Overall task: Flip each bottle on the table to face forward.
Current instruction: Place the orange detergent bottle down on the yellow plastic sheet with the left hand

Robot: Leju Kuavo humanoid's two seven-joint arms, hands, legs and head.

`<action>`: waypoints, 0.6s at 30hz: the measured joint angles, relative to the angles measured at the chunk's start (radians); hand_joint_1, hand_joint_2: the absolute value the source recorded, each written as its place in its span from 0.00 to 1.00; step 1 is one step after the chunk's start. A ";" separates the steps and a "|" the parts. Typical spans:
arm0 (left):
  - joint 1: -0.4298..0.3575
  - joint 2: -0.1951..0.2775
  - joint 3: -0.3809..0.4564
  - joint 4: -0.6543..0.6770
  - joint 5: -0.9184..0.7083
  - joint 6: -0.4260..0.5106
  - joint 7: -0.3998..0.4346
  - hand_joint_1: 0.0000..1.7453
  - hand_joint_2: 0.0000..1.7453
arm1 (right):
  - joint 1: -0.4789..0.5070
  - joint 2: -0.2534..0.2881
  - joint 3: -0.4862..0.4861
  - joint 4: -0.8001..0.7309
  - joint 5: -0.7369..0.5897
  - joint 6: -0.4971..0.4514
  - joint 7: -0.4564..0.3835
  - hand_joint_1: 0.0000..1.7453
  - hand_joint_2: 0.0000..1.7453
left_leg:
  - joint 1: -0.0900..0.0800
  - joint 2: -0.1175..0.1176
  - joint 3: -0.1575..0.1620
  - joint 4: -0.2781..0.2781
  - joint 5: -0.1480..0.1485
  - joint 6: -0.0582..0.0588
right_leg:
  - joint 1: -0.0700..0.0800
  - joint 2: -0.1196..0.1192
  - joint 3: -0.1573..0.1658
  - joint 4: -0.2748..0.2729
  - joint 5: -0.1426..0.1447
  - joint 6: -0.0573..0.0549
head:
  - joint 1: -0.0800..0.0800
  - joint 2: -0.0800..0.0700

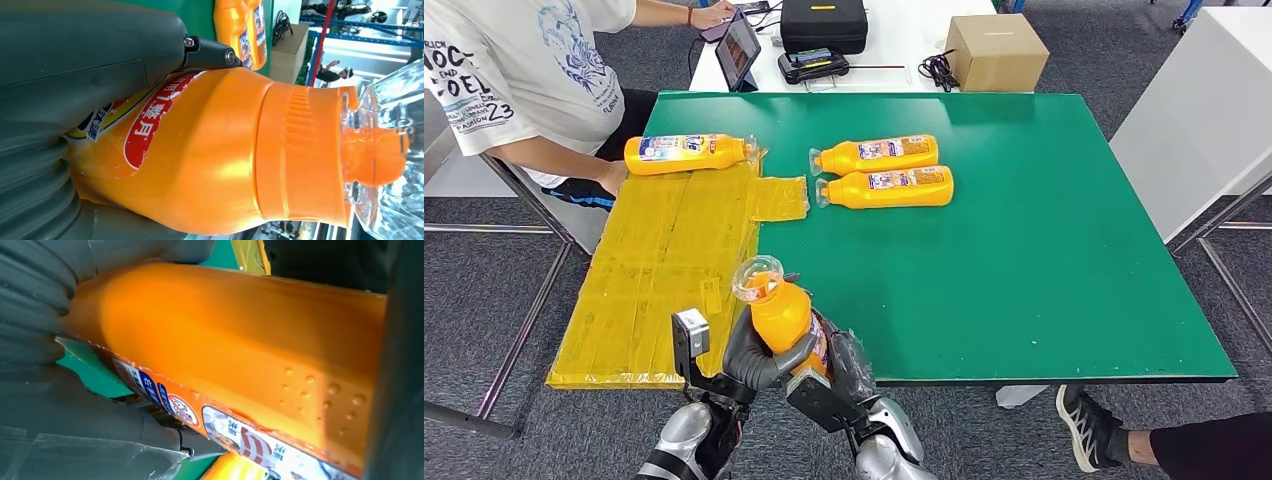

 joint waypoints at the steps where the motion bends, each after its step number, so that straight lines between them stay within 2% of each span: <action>1: 0.000 0.000 0.000 -0.005 0.000 0.010 -0.003 1.00 1.00 | 0.002 0.001 0.000 -0.002 -0.009 -0.003 -0.004 0.00 0.00 | 0.000 0.000 0.000 0.000 0.000 0.000 | 0.000 0.000 0.000 0.000 0.000 0.000 | 0.000 0.000; 5: -0.004 0.000 0.005 -0.042 0.001 0.069 -0.020 1.00 1.00 | 0.026 0.006 -0.001 -0.062 -0.059 -0.027 -0.025 0.00 0.00 | 0.000 0.000 0.000 0.000 0.000 0.000 | 0.000 0.000 0.000 0.000 0.000 0.000 | 0.000 0.000; 11: -0.038 0.000 0.040 -0.123 -0.036 0.195 -0.054 1.00 1.00 | 0.074 -0.001 -0.007 -0.246 -0.121 -0.057 -0.037 0.00 0.00 | 0.000 0.000 0.000 0.000 0.000 0.000 | 0.000 0.000 0.000 0.000 0.000 0.000 | 0.000 0.000; 18: -0.097 0.004 0.106 -0.161 -0.204 0.466 -0.121 1.00 1.00 | 0.127 -0.013 -0.015 -0.483 -0.195 -0.093 -0.074 0.00 0.00 | 0.000 0.000 0.000 0.000 0.000 0.000 | 0.000 0.000 0.000 0.000 0.000 0.000 | 0.000 0.000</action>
